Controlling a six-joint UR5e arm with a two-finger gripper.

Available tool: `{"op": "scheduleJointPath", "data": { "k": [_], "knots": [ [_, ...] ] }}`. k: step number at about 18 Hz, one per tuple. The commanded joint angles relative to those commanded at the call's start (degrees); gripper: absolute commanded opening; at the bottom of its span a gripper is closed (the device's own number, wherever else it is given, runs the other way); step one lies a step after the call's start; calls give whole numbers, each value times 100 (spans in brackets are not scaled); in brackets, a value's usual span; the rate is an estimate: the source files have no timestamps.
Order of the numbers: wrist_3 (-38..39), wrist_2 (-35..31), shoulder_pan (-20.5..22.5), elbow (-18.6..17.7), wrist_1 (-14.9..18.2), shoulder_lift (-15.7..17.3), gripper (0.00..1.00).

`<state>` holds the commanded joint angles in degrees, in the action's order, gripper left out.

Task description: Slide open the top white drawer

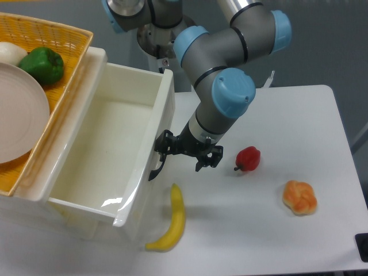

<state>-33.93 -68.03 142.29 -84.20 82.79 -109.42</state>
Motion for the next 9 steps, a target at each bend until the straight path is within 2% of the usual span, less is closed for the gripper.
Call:
{"op": "scheduleJointPath", "data": {
  "k": [9],
  "knots": [
    [-26,168,44,-114,0,0,100]
  ]
}}
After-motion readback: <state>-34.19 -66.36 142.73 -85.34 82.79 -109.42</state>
